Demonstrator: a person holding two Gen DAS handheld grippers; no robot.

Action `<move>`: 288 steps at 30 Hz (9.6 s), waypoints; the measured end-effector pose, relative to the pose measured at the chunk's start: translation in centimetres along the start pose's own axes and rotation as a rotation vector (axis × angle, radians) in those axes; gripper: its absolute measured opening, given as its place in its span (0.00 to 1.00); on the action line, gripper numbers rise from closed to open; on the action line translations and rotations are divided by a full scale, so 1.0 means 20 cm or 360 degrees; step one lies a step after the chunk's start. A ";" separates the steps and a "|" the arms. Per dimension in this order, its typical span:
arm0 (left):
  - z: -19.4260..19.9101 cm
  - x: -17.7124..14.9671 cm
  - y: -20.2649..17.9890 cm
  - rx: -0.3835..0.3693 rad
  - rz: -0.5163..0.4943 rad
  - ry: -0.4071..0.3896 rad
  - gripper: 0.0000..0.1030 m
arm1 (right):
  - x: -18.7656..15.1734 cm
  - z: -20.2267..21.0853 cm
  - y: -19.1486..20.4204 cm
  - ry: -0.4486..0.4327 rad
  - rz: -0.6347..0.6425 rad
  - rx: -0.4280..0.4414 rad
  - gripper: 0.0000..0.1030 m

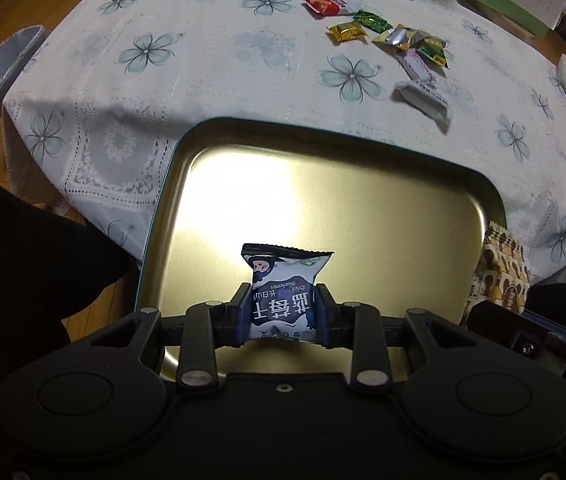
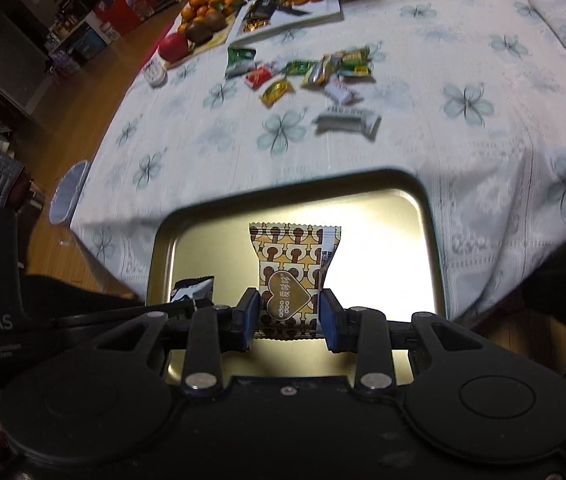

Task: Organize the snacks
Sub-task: 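Carry both snacks to the gold tray and open both tools to release them, then grasp the gold candy with the left tool while the right tool grasps the white bar, then carry both snacks to the gold tray and open both tools to release them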

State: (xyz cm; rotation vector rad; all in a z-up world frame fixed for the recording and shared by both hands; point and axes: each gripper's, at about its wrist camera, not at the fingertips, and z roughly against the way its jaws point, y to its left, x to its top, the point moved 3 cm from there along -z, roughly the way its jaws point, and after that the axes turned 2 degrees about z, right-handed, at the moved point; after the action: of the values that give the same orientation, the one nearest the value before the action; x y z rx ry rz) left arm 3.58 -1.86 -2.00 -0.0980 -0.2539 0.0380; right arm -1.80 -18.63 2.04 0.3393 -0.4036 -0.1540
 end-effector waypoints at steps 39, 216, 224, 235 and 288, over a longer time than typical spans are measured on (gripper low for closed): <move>0.00 -0.13 0.02 0.0056 -0.0030 0.0065 0.45 | -0.14 -0.02 -0.09 0.0166 -0.0124 -0.0111 0.54; -0.75 1.41 -0.48 -0.0094 -0.0355 -0.0012 0.29 | 1.39 -0.79 -0.37 0.0576 -0.0207 -0.0188 0.22; -0.69 1.40 -0.40 -0.0239 -0.0108 0.0098 0.25 | 1.40 -0.76 -0.41 0.0499 -0.0193 -0.0263 0.22; -0.60 1.23 -0.22 -0.0118 -0.0080 0.0158 0.25 | 1.40 -0.76 -0.54 0.0470 -0.0283 -0.0375 0.22; -0.16 0.10 0.10 -0.0067 0.0057 -0.0128 0.27 | 0.21 -0.19 0.05 0.0108 -0.0091 -0.0141 0.22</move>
State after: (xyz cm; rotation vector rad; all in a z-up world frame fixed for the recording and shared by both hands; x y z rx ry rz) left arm 6.24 -0.02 -4.89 -0.1434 -0.3331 0.0725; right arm 3.56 -17.55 0.62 0.2682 -0.3193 -0.2152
